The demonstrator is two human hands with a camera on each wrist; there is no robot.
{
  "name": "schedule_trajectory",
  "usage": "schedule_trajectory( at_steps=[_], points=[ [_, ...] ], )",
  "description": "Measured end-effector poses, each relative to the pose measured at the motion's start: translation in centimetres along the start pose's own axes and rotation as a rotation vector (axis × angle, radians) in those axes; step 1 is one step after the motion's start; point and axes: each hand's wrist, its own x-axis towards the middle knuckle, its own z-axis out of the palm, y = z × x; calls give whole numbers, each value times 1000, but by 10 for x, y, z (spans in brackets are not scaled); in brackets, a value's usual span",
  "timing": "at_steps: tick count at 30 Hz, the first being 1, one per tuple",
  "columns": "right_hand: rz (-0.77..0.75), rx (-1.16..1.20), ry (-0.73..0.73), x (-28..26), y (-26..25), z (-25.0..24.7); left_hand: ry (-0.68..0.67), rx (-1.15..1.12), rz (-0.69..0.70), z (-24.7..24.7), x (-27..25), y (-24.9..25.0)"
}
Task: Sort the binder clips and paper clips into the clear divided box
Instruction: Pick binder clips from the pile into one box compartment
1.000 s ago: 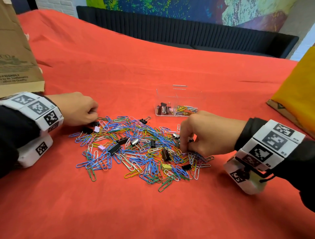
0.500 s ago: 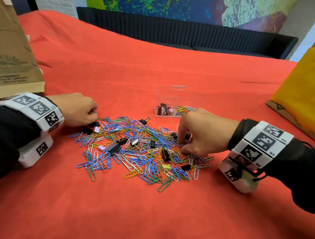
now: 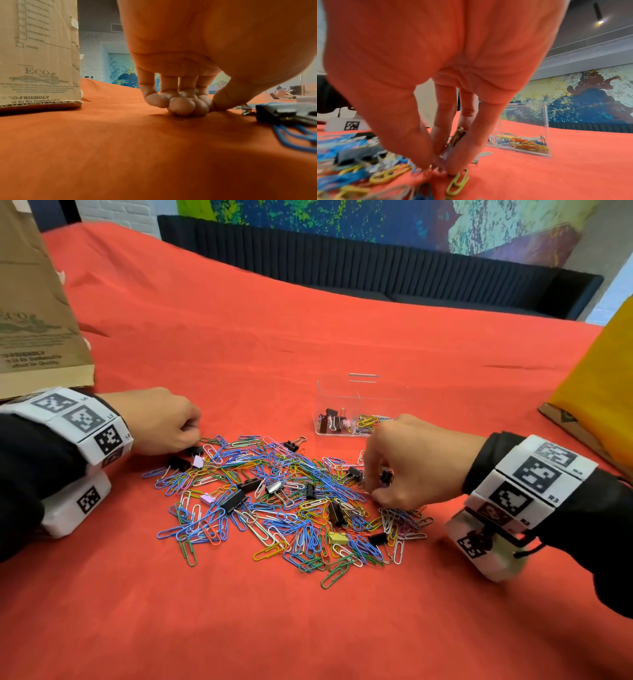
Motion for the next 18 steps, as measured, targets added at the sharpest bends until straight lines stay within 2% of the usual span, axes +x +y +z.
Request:
schedule_trajectory(
  at_steps=[13,18],
  points=[
    [83,112,71,-5,15,-36,0,-8,-15,-2,-2,1],
    [88,135,32,-1,17,-38,-6,-12,-5,-3,-2,3]
  ],
)
